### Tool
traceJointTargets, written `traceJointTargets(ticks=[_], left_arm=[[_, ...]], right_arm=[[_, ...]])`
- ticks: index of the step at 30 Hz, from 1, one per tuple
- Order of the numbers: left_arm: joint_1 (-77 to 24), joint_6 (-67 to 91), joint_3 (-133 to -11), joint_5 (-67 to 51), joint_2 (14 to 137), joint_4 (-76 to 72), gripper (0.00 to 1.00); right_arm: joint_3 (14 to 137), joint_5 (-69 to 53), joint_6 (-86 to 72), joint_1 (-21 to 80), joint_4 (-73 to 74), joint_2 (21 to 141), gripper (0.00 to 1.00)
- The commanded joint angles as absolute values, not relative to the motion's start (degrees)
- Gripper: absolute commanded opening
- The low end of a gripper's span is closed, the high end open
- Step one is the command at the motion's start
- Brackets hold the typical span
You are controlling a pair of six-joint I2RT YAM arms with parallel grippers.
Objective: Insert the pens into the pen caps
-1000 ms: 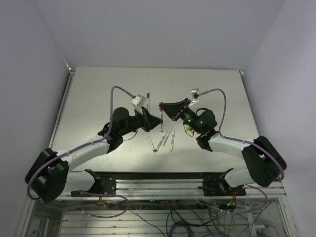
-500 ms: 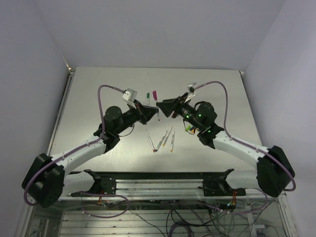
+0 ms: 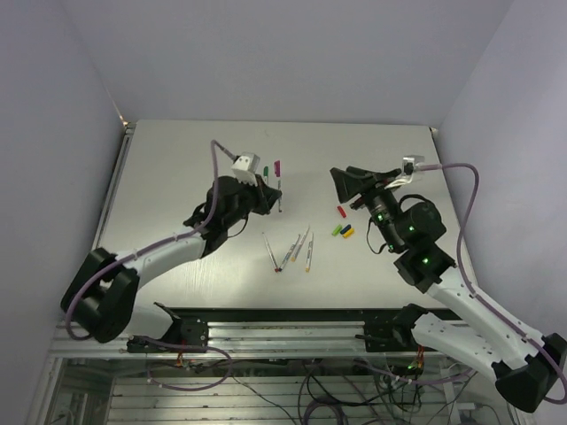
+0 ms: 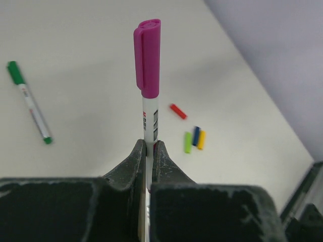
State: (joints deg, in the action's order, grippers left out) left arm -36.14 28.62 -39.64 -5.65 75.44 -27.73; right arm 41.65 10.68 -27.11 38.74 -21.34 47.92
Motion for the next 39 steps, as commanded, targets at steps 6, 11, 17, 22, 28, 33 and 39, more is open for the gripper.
traceJointTargets(ticks=[6, 11, 17, 22, 28, 33, 39], left_arm=[[-30.8, 22.1, -54.8, -1.3, 91.0, -15.8, 0.07], [-29.8, 20.6, -64.0, -1.7, 100.6, -11.3, 0.07], [-27.7, 20.6, -71.8, -3.2, 109.1, -7.6, 0.07], [-25.0, 20.3, -75.1, -3.0, 112.2, -3.3, 0.07], [-22.8, 19.3, -78.0, -2.8, 114.6, 2.2, 0.07], [-22.0, 19.2, -79.5, -5.1, 117.1, 2.6, 0.07], [-21.8, 19.9, -81.2, -6.2, 120.2, 3.6, 0.07]], right_arm=[[40.3, 24.2, -27.6, 38.8, -2.4, 44.5, 0.52], [39.0, 28.1, -28.3, 38.9, -0.5, 43.6, 0.52], [38.6, 28.4, -28.8, 38.8, 0.8, 43.9, 0.52], [38.2, 28.3, -29.6, 38.9, 1.8, 44.7, 0.52], [36.9, 27.0, -30.8, 38.8, 0.2, 46.3, 0.52], [37.3, 25.6, -31.3, 38.9, -0.5, 48.7, 0.52], [37.3, 24.4, -31.9, 38.8, -1.4, 50.1, 0.52]])
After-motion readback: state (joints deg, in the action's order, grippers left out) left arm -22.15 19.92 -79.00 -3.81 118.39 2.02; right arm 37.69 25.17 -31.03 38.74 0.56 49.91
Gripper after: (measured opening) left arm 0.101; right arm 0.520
